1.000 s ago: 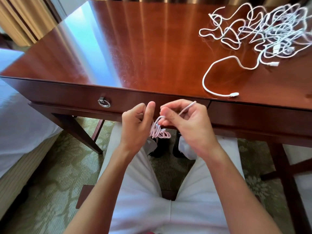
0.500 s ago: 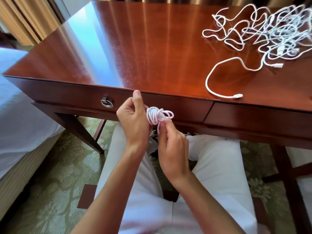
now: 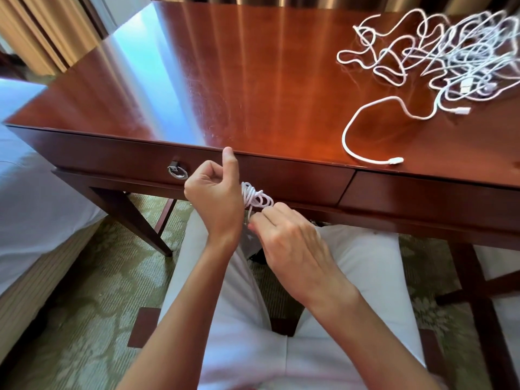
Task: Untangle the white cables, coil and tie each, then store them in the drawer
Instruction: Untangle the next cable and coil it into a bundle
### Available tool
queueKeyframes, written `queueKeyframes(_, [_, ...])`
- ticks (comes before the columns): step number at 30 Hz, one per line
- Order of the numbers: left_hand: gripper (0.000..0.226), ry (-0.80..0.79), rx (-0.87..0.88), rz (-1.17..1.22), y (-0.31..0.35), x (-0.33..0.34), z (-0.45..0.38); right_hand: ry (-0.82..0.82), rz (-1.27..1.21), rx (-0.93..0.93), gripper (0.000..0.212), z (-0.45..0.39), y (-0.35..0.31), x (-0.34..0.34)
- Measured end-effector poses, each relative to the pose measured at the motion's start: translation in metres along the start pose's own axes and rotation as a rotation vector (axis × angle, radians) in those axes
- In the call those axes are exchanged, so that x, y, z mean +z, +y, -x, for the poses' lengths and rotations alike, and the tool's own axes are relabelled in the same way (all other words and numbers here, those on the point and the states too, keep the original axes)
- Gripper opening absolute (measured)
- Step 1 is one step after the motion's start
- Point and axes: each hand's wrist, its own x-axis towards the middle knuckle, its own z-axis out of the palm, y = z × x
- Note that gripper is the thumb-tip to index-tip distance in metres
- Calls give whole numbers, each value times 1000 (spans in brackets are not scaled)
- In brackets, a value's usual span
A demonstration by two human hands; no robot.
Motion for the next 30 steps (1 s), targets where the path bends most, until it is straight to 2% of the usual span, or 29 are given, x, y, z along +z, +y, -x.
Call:
queueKeyframes(2, [57, -4, 20, -33, -1, -1, -6, -39, -73, -29, 23, -2, 5, -5])
queueKeyframes(6, [56, -58, 71, -57, -3, -2, -15, -85, -230, 36, 32, -3, 15, -18])
queueKeyframes(9, [56, -89, 129, -58, 4, 5, -8, -77, -179, 49, 30, -10, 11, -15])
queueKeyframes(11, [57, -129, 85, -33, 8, 8, -5, -52, -167, 63, 28, -11, 7, -11])
queueKeyframes(15, [57, -210, -65, 99, 13, 4, -6, -24, -309, 117, 24, -8, 10, -9])
queueKeyframes(19, [44, -420, -265, 176, 16, 1, 1, -12, -549, 194, 24, -11, 21, -11])
queueKeyframes(23, [6, -729, -412, 377, 14, -11, 7, 57, -577, 265, 21, -12, 36, -14])
queueKeyframes(24, [5, -778, -446, 441, 13, -15, 7, 70, -563, 274, 20, -12, 41, -14])
queueKeyframes(27, [28, -889, -566, 642, 8, -24, 3, 84, -498, 276, 22, -9, 53, -13])
queueKeyframes(30, [52, -967, -619, 735, 8, -25, 1, 100, -494, 282, 24, -6, 57, -12])
